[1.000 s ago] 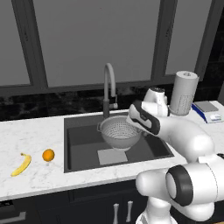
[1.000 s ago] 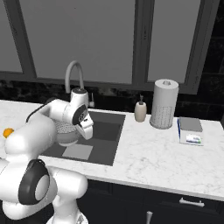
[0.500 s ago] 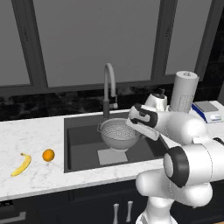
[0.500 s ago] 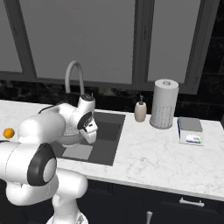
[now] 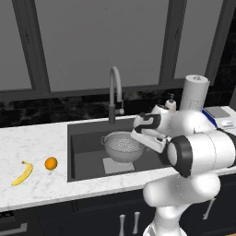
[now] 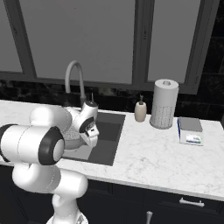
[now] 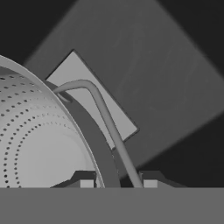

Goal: Put the colander in the sink, put the banana, orange in the colander, and turn on the sink faucet and pour water over the colander.

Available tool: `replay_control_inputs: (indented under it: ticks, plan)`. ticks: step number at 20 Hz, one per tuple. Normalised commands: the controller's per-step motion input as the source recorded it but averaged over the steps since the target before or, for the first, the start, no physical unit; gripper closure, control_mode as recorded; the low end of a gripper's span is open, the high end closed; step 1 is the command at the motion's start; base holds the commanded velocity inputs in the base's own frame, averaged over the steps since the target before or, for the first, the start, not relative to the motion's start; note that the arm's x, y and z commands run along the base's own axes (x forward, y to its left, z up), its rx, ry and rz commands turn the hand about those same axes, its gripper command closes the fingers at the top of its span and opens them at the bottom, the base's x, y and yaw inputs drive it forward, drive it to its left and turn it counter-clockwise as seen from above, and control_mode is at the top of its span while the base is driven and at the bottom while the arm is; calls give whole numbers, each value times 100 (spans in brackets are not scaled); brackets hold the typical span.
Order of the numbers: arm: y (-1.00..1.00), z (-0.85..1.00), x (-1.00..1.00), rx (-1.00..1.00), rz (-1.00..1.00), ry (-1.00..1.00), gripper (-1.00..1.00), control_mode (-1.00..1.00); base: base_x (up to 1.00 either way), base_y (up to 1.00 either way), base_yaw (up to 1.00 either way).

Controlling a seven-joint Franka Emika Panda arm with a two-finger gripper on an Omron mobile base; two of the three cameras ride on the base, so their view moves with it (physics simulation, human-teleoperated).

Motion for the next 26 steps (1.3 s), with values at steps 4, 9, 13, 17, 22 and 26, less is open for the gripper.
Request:
replay_control_inputs:
  ticks: [4, 9, 13, 17, 22, 26]
  plan:
    - [4, -25, 28, 0, 3, 3, 100, -100, 0, 0, 0]
    - [9, -27, 30, 0, 0, 0, 100, -100, 0, 0, 0]
    - [4, -27, 24, 0, 0, 0, 100, -100, 0, 0, 0]
    - [16, -27, 16, 0, 0, 0, 100, -100, 0, 0, 0]
    - [2, -23, 12, 0, 0, 0, 100, -100, 0, 0, 0]
    - [0, -20, 9, 0, 3, 0, 100, -100, 0, 0, 0]
